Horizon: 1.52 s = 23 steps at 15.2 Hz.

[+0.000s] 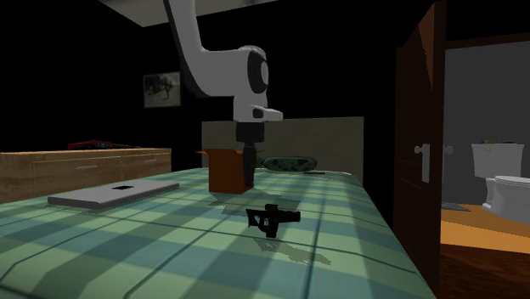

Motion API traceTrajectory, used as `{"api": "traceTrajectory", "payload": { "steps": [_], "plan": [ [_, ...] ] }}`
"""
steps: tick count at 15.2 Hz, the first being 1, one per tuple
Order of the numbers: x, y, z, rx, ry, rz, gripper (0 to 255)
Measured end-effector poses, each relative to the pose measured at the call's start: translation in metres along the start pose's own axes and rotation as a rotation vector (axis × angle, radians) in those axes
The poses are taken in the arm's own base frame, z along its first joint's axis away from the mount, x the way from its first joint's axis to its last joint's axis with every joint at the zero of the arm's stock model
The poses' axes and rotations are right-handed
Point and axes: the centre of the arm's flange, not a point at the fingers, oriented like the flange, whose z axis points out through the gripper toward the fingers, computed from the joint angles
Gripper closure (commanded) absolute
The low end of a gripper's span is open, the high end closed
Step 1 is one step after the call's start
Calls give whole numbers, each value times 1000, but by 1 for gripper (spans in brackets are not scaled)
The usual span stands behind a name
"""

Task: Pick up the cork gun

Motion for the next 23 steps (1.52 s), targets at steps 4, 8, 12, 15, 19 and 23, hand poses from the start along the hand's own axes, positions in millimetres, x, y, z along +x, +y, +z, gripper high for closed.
{"api": "traceTrajectory", "payload": {
  "steps": [4, 8, 12, 15, 19, 23],
  "plan": [
    [18, -37, 34, 7, -8, 113, 0],
    [34, -70, 71, 13, -16, 226, 0],
    [43, -82, 96, 16, -18, 272, 0],
    [44, -83, 112, 16, -18, 275, 0],
    [43, -81, 124, 16, -18, 275, 255],
    [43, -81, 125, 17, -18, 275, 255]
  ]
}}
